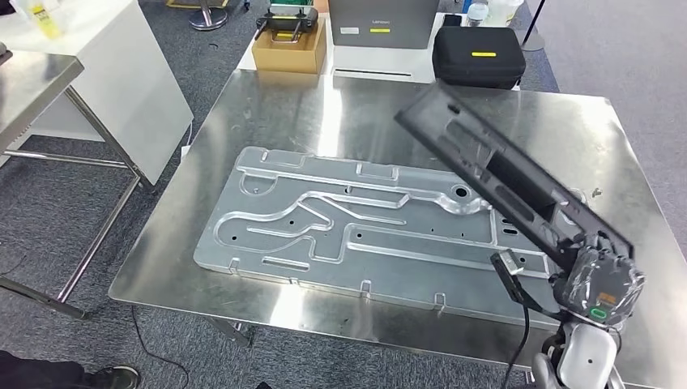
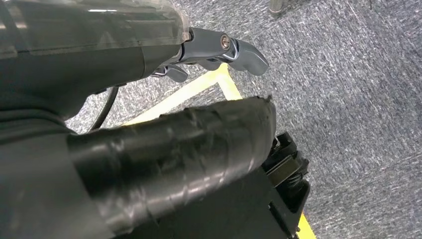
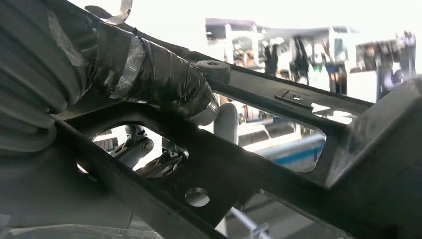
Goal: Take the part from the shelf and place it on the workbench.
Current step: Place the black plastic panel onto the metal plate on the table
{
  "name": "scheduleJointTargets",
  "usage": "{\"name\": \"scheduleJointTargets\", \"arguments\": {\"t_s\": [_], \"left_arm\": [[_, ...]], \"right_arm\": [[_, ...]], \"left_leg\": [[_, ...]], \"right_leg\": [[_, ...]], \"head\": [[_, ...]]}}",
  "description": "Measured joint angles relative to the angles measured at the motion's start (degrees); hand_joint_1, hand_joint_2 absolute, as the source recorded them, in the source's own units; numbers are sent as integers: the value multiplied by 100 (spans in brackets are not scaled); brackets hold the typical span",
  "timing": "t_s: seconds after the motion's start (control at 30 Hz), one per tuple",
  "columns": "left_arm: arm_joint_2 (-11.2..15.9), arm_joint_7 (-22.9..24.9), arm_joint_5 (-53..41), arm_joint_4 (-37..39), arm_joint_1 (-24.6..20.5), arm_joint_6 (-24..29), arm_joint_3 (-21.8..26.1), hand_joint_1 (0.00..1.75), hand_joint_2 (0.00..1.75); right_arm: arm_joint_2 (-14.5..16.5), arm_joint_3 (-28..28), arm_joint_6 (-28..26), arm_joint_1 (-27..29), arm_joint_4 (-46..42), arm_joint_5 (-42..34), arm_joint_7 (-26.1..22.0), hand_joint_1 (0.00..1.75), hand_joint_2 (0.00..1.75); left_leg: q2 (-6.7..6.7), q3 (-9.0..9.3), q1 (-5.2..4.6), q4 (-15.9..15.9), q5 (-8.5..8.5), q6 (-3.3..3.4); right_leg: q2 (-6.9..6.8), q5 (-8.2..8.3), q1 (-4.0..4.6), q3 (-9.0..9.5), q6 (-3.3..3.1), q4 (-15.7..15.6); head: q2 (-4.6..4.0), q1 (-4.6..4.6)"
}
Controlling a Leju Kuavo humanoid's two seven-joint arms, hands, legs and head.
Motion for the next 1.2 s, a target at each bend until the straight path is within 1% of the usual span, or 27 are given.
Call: {"name": "scheduleJointTargets", "arguments": {"t_s": [0.07,0.1,0.13,0.17,0.23,0.27,0.3,0.33,0.4,0.43,0.47,0.5,0.53,0.6,0.63,0.67,0.77,0.83,0.9,0.93,0.97,1.0,1.03,1.1,1.13,1.17,1.2], "left_arm": [[-1,3,-38,0,-6,15,-34,0,0],[-1,3,-72,0,-9,26,-58,0,0],[-1,3,-104,0,-14,36,-87,0,0],[-2,4,-127,0,-15,45,-116,0,0],[-4,12,-140,0,-7,56,-160,0,0],[-5,16,-145,0,0,61,-174,0,0],[-9,19,-155,0,2,65,-185,0,0],[-13,20,-165,0,-2,69,-194,0,0],[-19,21,-174,0,-6,72,-206,0,0],[-19,22,-164,0,-3,75,-208,0,0],[-19,23,-151,0,4,79,-209,0,0],[-19,24,-137,0,12,83,-209,0,0],[-19,25,-122,0,17,88,-209,0,0],[-20,26,-98,0,17,108,-209,0,0],[-19,25,-89,0,14,120,-208,0,0],[-19,25,-82,0,12,131,-208,0,0],[-18,20,-61,0,13,142,-205,0,0],[-18,14,-28,0,16,148,-203,0,0],[-18,4,3,0,31,151,-197,0,0],[-18,-1,13,0,45,153,-193,0,0],[-18,-5,24,0,65,157,-188,0,0],[-16,-10,38,0,83,164,-183,0,0],[-14,-16,52,0,97,172,-179,0,0],[-10,-34,92,0,108,196,-171,0,0],[-9,-48,116,0,110,213,-163,0,0],[-8,-64,143,0,112,228,-154,0,0],[-7,-82,171,0,121,243,-141,0,0]], "right_arm": [[-199,239,-1,-2,240,1,256,171,175],[-282,349,-2,-7,343,1,354,170,175],[-353,450,-2,-10,428,1,437,170,175],[-420,556,-2,-12,504,1,518,169,175],[-547,763,-2,-11,616,2,657,166,175],[-606,866,-3,-8,662,2,718,156,175],[-662,953,-3,-6,704,2,771,128,175],[-713,1036,-4,-7,745,2,825,87,175],[-795,1189,-4,-9,838,2,954,14,175],[-826,1278,-4,-9,886,2,1037,0,175],[-863,1385,-4,-10,931,2,1143,0,175],[-906,1502,-3,-16,967,2,1244,0,175],[-962,1631,-1,-33,990,2,1326,0,175],[-1075,1887,3,-87,1011,3,1403,0,175],[-1123,1996,3,-117,1011,3,1409,0,175],[-1157,2081,2,-141,1009,4,1411,0,175],[-1238,2224,-8,-170,949,4,1415,0,175],[-1299,2261,-21,-155,848,4,1415,0,87],[-1372,2271,-30,-98,711,4,1415,0,0],[-1411,2272,-32,-52,637,4,1415,0,0],[-1450,2264,-33,13,545,4,1411,0,0],[-1482,2239,-35,99,434,4,1399,0,0],[-1506,2197,-38,201,313,4,1373,0,0],[-1507,2027,-45,466,19,4,1156,0,0],[-1438,1860,-48,631,-164,4,858,0,0],[-1319,1626,-51,817,-374,4,433,0,0],[-1126,1337,-52,1013,-607,4,-84,0,0]], "left_leg": [[0,289,-6,-687,414,48],[-1,452,-18,-1044,562,78],[-1,569,-31,-1300,641,105],[-1,622,-47,-1425,650,125],[1,648,-53,-1484,643,157],[3,673,-45,-1527,660,182],[7,702,-32,-1572,677,214],[12,730,-17,-1613,693,245],[15,748,-12,-1628,691,278],[14,750,-12,-1624,682,282],[14,756,-11,-1615,670,279],[13,763,-6,-1601,654,269],[12,773,3,-1574,630,252],[11,778,13,-1489,555,189],[10,773,10,-1451,521,151],[10,768,3,-1426,498,117],[14,795,14,-1414,468,35],[16,717,36,-1190,296,-19],[17,431,45,-547,-72,-50],[17,257,47,-174,-239,-56],[17,138,49,91,-317,-58],[17,113,49,156,-281,-52],[17,190,49,6,-142,-39],[10,547,44,-747,246,9],[5,702,35,-1092,366,31],[-1,798,23,-1319,425,49],[-6,822,10,-1409,422,61]], "right_leg": [[1,-25,2,33,16,4],[2,-39,10,42,34,10],[3,-46,13,42,56,14],[3,-50,13,34,80,17],[3,-50,11,27,143,5],[3,-71,6,30,172,22],[4,-134,2,4,197,103],[6,-248,0,-74,217,288],[9,-561,-23,-396,249,948],[10,-671,-35,-576,270,1279],[9,-687,-52,-693,291,1471],[7,-598,-73,-714,312,1462],[6,-409,-96,-619,332,1229],[5,-79,-123,-299,364,521],[13,-6,-117,-184,351,278],[23,-5,-107,-130,327,164],[41,-18,-79,-98,202,139],[24,-6,-80,-62,119,102],[-5,2,-72,-55,73,84],[-16,4,-64,-62,63,85],[-21,5,-56,-66,61,86],[-23,5,-51,-64,60,87],[-22,4,-49,-59,62,88],[-20,1,-47,-47,71,91],[-19,-2,-38,-50,90,98],[-20,1,-34,-55,116,98],[-21,7,-31,-61,148,92]], "head": [[0,1],[0,3],[0,3],[0,4],[0,3],[0,6],[0,10],[0,16],[0,24],[0,23],[0,23],[0,22],[0,22],[0,26],[0,23],[0,21],[0,14],[0,14],[0,10],[0,8],[0,8],[0,8],[0,8],[0,8],[0,9],[0,11],[0,13]]}}
